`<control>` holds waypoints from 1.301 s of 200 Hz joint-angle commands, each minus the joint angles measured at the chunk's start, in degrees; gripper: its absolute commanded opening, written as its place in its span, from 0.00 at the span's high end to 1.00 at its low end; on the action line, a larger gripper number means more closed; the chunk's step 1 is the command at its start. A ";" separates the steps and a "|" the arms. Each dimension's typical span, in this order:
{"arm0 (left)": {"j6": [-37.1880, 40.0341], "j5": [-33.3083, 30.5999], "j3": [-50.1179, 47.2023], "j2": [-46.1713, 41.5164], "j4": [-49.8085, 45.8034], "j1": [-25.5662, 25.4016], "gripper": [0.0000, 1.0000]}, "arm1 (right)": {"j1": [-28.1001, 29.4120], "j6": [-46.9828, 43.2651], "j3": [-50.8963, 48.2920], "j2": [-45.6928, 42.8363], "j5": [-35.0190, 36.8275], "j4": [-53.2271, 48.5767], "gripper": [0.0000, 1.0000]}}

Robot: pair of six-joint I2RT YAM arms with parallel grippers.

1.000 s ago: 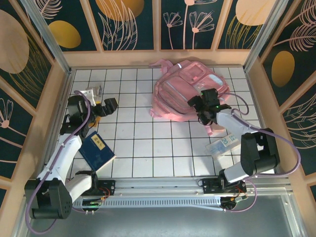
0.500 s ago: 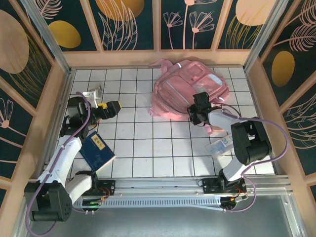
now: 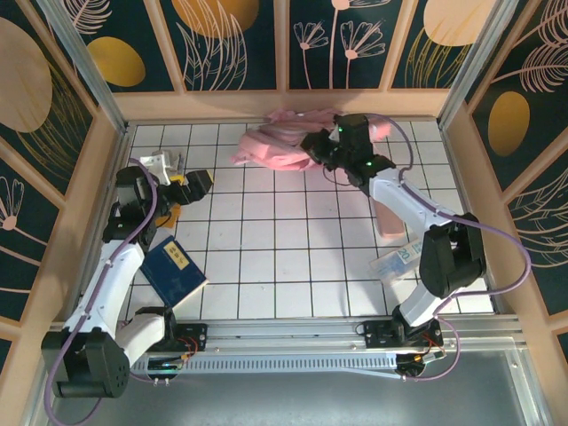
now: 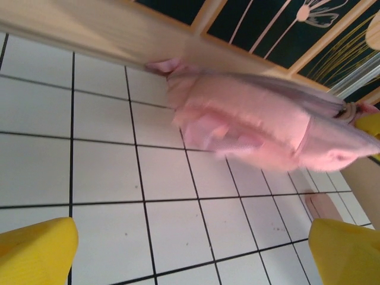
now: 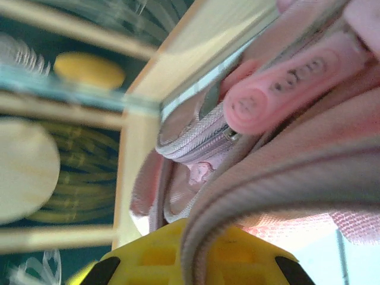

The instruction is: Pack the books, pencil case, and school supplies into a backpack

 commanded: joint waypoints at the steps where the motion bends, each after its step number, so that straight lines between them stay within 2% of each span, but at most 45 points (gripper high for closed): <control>1: 1.60 1.29 0.69 -2.04 1.20 -0.17 0.01 | 5.78 -7.28 -3.31 -1.15 -17.10 5.85 1.00; 13: 2.97 2.75 0.21 -1.83 1.01 -0.30 0.01 | 6.19 -9.48 -6.08 -1.81 -19.46 4.07 1.00; 26: 5.59 3.32 0.31 -0.96 -0.10 -1.29 0.01 | 5.23 -12.87 -7.27 -1.49 -20.24 -2.48 0.99; 36: 8.98 1.24 0.83 -0.29 -2.05 -3.45 0.01 | 4.20 -15.93 -7.67 -1.11 -19.14 -7.93 0.88; 46: 12.96 -2.16 1.23 0.20 -3.85 -6.82 0.01 | 3.96 -17.22 -7.80 -1.18 -13.95 -13.93 0.66; 52: 15.19 -3.01 1.32 0.54 -4.51 -8.81 0.01 | 1.55 -17.32 -8.09 -1.31 -10.77 -16.64 0.56; 76: 22.05 -3.37 -0.21 1.91 -4.25 -14.59 0.01 | -2.44 -17.73 -9.17 -3.50 -1.41 -22.48 0.46; 105: 32.37 -4.26 -0.40 4.14 -6.39 -20.84 0.01 | -3.61 -21.54 -10.77 -8.44 8.18 -24.14 0.43; 118: 34.92 -4.84 0.07 4.70 -7.41 -21.61 0.01 | -3.05 -24.16 -11.95 -10.86 12.59 -23.42 0.43; 131: 38.14 -5.33 0.12 4.72 -9.03 -21.88 0.01 | -2.16 -27.26 -13.75 -13.32 13.61 -21.21 0.43; 135: 40.16 -5.18 0.05 4.63 -9.89 -21.99 0.04 | -1.79 -28.05 -14.28 -14.06 13.85 -20.49 0.43; 142: 45.79 -4.33 -0.43 4.54 -12.66 -22.19 0.13 | -1.04 -29.37 -15.04 -15.38 14.91 -19.37 0.43; 147: 52.86 -3.51 -0.75 4.54 -15.92 -22.25 0.18 | -0.50 -30.11 -15.74 -16.34 15.78 -18.56 0.43; 154: 62.12 -4.12 -1.16 4.77 -21.10 -22.36 0.21 | 0.17 -31.03 -16.70 -17.47 16.80 -17.18 0.43; 159: 65.60 -6.57 -1.60 5.09 -22.69 -22.48 0.20 | 0.59 -31.33 -17.26 -18.29 17.44 -16.05 0.43; 173: 65.90 -15.28 -2.87 6.34 -20.49 -22.57 0.17 | 1.13 -31.18 -18.89 -20.39 18.49 -13.26 0.43; 203: 72.20 -18.57 -3.26 10.43 -17.48 -22.54 0.18 | 1.87 -31.95 -21.21 -22.89 18.19 -8.64 0.42; 227: 72.89 -26.38 -4.36 15.68 -11.69 -22.63 0.25 | 2.22 -33.19 -21.56 -23.12 18.53 -8.03 0.41; 236: 72.81 -29.19 -4.83 17.94 -9.35 -22.58 0.31 | 2.39 -33.87 -21.89 -23.03 18.42 -7.16 0.40; 260: 72.33 -30.73 -4.61 22.50 -4.39 -22.58 0.47 | 3.28 -37.87 -23.56 -22.94 18.56 -4.03 0.39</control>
